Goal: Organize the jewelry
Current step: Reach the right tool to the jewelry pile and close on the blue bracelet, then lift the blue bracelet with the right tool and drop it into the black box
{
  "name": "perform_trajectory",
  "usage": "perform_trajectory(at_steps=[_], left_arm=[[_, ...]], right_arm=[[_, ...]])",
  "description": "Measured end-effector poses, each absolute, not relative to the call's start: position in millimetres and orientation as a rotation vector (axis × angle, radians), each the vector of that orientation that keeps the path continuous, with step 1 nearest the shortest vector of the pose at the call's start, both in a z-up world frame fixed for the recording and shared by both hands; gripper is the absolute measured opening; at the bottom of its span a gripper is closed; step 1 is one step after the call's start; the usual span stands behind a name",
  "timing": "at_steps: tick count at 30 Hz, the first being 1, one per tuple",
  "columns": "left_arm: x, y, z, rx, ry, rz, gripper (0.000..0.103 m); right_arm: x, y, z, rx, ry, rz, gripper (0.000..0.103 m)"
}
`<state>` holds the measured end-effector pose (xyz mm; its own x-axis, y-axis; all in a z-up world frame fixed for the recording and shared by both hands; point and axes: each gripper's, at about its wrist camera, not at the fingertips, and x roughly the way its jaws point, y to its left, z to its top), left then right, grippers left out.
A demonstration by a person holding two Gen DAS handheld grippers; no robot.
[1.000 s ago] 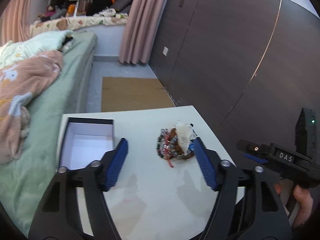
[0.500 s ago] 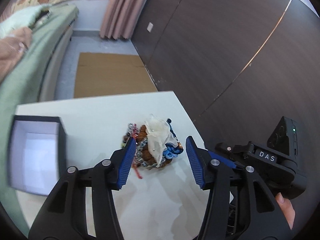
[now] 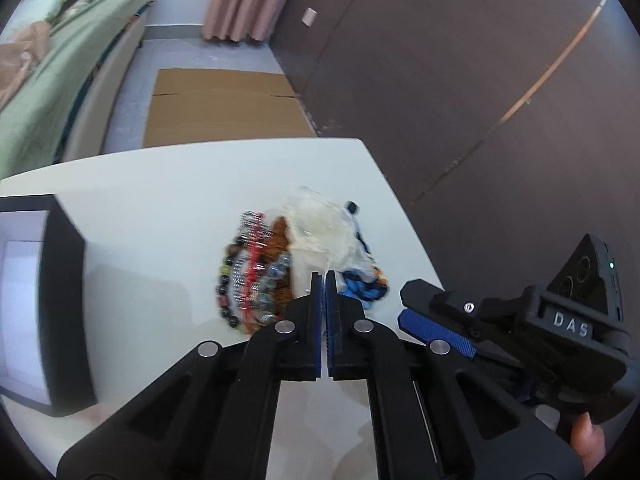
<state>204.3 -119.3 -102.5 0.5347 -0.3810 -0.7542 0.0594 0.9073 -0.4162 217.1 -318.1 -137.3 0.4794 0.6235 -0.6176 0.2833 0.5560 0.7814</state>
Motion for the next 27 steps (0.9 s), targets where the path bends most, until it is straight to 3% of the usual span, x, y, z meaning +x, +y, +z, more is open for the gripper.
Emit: perform_trajectory(at_steps=[11, 15, 27], left_arm=[[186, -84, -64, -0.422, 0.871, -0.287, 0.002], [173, -72, -52, -0.438, 0.837, -0.29, 0.002], [151, -18, -25, -0.499, 0.754, -0.227, 0.002]], right_arm=[[229, -306, -140, 0.948, 1.099, 0.232, 0.033], [227, -305, -140, 0.916, 1.091, 0.208, 0.013], [209, -294, -72, 0.81, 0.881, 0.385, 0.01]])
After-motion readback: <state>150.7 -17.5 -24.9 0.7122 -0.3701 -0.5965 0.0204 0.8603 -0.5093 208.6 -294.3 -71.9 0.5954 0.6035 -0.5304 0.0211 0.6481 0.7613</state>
